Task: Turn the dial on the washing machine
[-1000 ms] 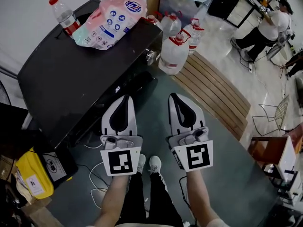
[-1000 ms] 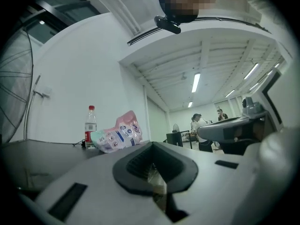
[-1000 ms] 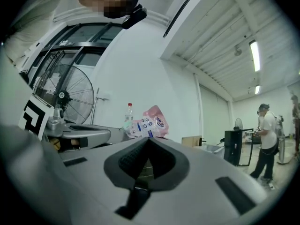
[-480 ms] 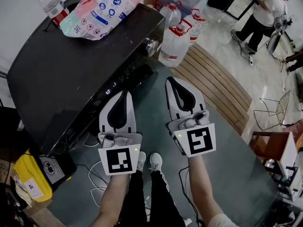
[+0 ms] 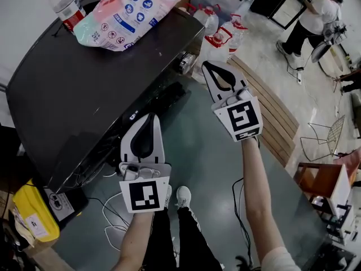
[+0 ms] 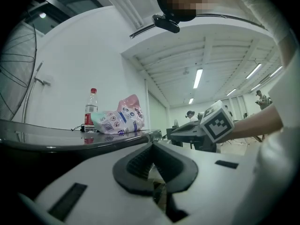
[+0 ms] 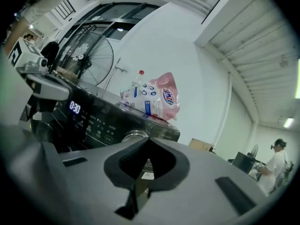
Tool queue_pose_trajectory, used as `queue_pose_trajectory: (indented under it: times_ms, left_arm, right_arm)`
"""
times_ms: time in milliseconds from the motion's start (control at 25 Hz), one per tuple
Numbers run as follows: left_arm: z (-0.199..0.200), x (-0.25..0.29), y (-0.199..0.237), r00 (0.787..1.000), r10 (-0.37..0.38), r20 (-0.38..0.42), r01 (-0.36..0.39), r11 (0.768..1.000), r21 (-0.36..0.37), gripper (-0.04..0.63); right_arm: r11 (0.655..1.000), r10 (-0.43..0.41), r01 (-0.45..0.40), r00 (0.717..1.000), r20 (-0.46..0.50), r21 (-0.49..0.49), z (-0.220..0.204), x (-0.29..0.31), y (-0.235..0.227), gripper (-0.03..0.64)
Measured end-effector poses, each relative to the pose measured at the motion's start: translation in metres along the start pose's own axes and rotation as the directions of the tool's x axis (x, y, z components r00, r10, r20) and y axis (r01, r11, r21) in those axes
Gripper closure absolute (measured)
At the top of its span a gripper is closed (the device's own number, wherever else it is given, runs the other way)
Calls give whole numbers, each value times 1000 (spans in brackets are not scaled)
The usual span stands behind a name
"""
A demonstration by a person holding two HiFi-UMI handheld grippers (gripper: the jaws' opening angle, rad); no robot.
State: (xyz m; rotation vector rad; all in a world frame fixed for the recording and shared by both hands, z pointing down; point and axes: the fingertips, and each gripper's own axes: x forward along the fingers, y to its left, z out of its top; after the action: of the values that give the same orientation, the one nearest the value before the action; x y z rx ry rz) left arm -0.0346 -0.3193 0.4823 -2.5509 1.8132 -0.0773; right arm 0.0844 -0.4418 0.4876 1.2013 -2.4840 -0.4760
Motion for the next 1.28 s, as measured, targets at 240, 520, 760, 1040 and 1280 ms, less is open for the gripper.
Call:
queue_pose_trajectory:
  times_ms: [240,520,760,1040,1280]
  left_arm:
    - [-6,2,5,1000,20,-11,-20,1000,6,597]
    - [-14,0,7,999,29,-25,-29,1000,6,597]
    - [-20,-1,12,999,41,-35,-41,999,-10,597]
    - [-21,1,18,998,45,-31,-46,999,-25,597]
    - [-24,0,17,998,49,-33,-49,999,-21,597]
  right_arm:
    - [994,90,-93,995,-44,-63,-17,21,6,614]
    - [990,113,-118,991,-70,-74,-31,31,7,614]
    - [984,143,-148,988,-61,-98,-26,39,12,614]
    - [979,170,-176,983,-67,-100,-29,41,13,614]
    - [981,182,-185,982,-57,-57,-30,41,12,614]
